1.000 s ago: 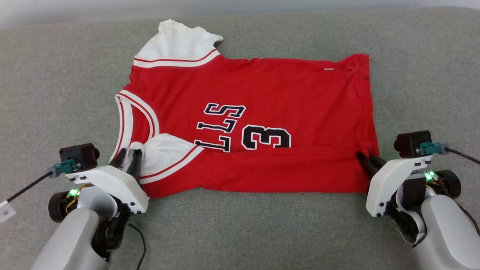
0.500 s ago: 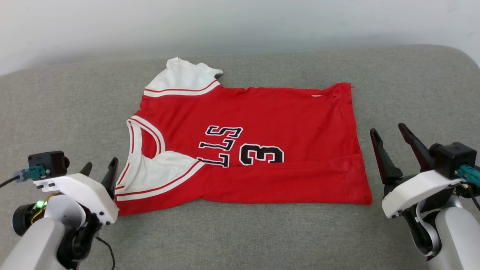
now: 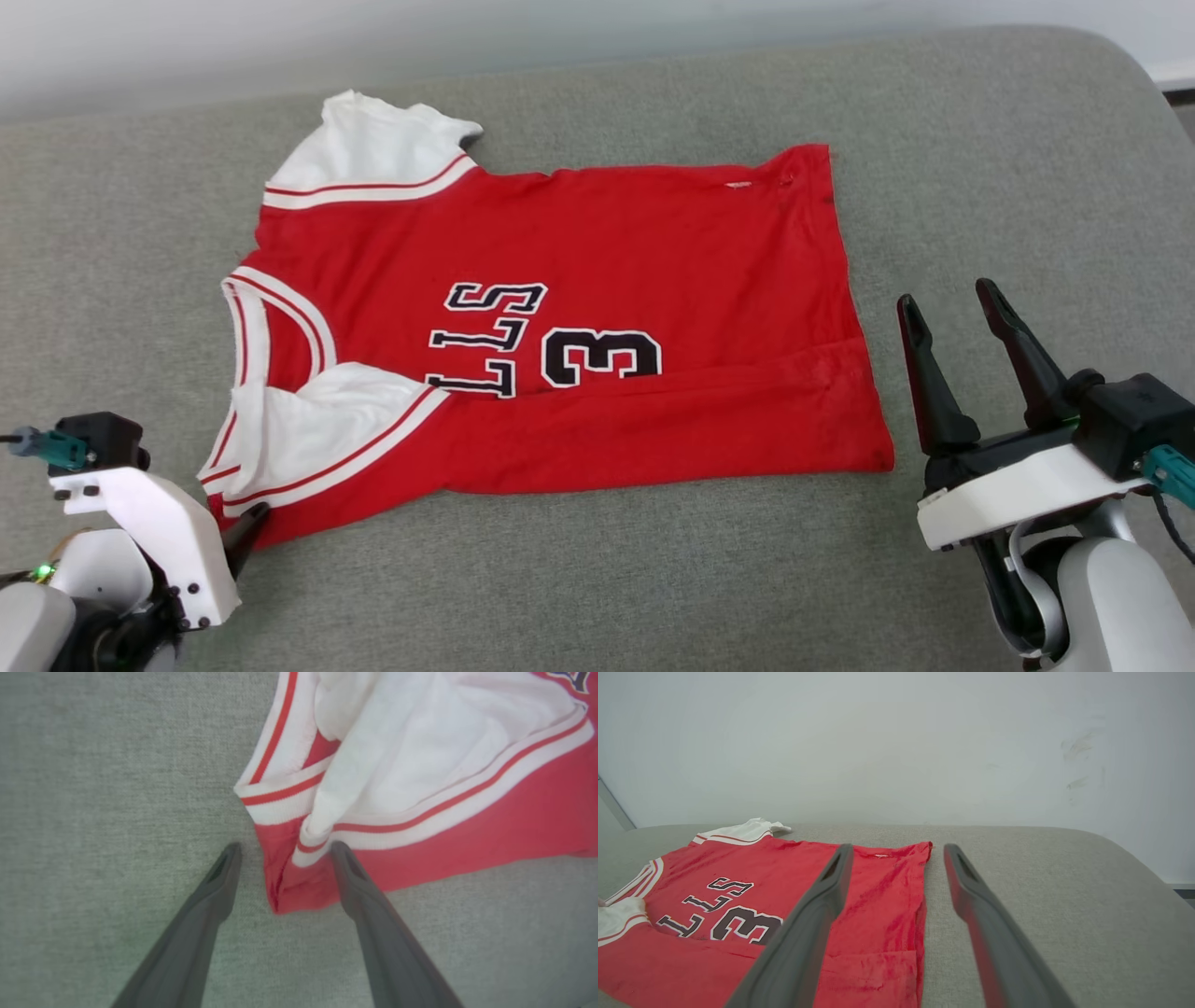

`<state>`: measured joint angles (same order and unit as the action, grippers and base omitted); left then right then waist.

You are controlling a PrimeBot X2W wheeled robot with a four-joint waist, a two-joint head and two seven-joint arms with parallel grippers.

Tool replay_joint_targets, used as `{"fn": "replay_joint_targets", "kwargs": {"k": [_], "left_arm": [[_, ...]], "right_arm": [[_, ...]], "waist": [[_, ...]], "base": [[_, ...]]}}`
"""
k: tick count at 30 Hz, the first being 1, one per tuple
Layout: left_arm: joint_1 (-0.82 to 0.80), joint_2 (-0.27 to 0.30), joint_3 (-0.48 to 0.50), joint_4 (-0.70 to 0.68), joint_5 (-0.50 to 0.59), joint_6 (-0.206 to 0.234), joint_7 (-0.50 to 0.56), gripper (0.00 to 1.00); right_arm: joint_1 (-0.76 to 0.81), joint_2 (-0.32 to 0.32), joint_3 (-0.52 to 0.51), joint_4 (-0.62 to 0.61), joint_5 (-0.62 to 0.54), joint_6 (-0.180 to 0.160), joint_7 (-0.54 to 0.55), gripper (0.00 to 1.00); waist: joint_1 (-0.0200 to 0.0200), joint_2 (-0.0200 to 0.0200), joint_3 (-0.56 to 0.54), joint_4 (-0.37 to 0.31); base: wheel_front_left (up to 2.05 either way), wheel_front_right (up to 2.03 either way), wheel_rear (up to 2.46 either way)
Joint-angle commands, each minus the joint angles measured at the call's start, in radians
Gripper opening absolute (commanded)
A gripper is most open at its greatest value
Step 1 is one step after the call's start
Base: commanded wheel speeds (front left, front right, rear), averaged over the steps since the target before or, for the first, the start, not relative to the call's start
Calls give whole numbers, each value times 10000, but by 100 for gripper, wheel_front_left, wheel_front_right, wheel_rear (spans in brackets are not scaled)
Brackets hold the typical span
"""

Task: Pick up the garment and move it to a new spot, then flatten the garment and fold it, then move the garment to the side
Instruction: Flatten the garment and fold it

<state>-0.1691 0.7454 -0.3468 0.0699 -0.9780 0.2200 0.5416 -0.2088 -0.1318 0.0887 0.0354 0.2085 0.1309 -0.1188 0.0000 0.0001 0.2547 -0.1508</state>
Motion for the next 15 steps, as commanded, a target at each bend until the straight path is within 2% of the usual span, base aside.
{"fn": "replay_joint_targets", "kwargs": {"k": [1, 5, 6, 7, 8, 9, 11, 15], "left_arm": [[80, -10, -10, 59, -78, 20, 71, 100], [251, -284, -131, 496, -490, -77, 421, 100], [286, -401, -215, 614, -598, -127, 539, 86], [284, -479, -257, 718, -679, -188, 600, 45], [270, -520, -306, 787, -717, -281, 652, 16], [250, -572, -337, 839, -769, -334, 669, 0], [220, -681, -309, 854, -798, -470, 521, 0], [-22, -530, -59, 803, -528, -588, -82, 0]], "right_arm": [[31, 67, 0, -66, -27, -4, -51, 100], [-111, 185, 11, 2, 29, -5, -116, 100], [-129, 203, 20, 34, 43, -4, -115, 100], [-139, 193, 17, 51, 59, -4, -128, 100], [-139, 175, -12, 83, 66, -4, -115, 100], [-147, 142, -43, 105, 88, -5, -95, 100], [-138, 75, -149, 136, 130, -5, -15, 100], [-50, -65, -397, 189, 160, -4, 260, 100]], "waist": [[0, -1, 237, -194], [0, -1, 457, -340], [0, -1, 469, -360], [0, -1, 477, -373], [0, -1, 480, -378], [0, -1, 468, -372], [0, -1, 393, -328], [0, -1, 168, -144]], "base": [[0, 0, 0], [0, 0, 0], [0, 0, 0], [0, 0, 0], [0, 0, 0], [0, 0, 0], [0, 0, 0], [0, 0, 0]]}}
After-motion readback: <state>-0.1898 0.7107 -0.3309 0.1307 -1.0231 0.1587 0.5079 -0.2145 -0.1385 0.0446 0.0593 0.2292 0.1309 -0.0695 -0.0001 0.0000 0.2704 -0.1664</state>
